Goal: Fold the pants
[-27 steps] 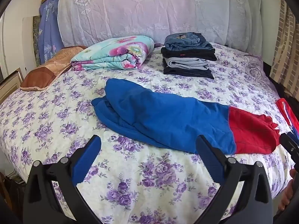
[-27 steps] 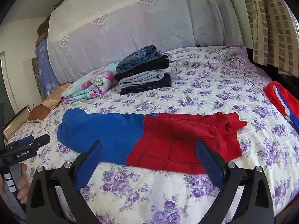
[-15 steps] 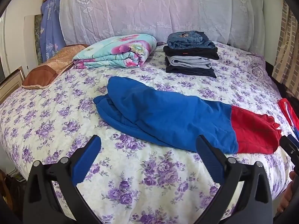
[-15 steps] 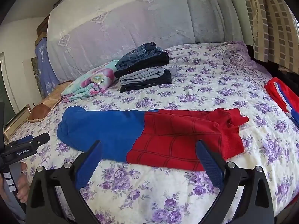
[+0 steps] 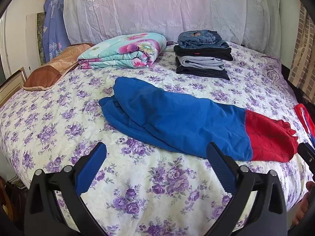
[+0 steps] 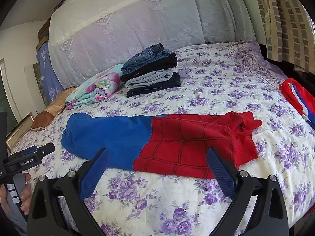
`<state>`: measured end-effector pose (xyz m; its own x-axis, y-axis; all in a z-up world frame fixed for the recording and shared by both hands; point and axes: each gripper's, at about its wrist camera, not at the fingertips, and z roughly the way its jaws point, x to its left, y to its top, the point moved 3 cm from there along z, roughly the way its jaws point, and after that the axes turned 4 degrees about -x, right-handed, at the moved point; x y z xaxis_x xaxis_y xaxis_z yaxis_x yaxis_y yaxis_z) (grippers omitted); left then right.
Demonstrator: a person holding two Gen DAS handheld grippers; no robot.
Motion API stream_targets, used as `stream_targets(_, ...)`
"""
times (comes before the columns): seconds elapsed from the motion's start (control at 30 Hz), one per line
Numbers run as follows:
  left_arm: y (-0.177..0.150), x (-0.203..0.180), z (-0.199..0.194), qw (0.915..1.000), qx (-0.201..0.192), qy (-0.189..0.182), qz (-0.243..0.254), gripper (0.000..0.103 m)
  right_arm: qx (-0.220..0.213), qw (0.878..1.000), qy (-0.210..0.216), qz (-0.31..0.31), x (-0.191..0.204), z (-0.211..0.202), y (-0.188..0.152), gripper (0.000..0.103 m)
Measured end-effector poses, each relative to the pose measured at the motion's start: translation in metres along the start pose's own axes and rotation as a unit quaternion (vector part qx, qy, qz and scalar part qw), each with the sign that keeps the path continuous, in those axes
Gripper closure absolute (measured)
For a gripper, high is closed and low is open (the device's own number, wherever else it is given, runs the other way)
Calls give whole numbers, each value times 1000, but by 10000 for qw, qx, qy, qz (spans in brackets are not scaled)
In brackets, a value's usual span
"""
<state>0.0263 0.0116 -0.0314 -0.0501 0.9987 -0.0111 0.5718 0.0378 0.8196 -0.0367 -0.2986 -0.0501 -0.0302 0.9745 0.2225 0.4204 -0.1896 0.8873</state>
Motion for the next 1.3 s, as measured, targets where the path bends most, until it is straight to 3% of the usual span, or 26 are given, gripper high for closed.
stream_targets(1.3,-5,3,2,10000,40,-16,-64,4,-5,10000,-3,70,-5,-1,-1,4)
